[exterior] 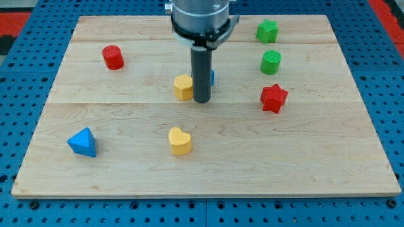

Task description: Place yellow hexagon and blue cube in a straight line

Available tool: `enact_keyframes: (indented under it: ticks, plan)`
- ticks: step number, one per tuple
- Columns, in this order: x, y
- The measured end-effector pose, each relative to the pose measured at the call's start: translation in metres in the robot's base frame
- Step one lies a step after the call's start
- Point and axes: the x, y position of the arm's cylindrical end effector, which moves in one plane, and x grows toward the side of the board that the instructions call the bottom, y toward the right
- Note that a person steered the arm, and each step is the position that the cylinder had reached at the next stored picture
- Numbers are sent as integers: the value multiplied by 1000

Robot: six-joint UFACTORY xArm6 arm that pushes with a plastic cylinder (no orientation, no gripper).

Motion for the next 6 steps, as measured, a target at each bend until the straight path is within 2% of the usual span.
enact_keyframes:
  ticks: [2, 3, 4, 5, 6]
  plan:
    - [-82, -9]
    - [-90, 15]
    - [-64, 66]
    - [-106, 78]
    - [-133, 51]
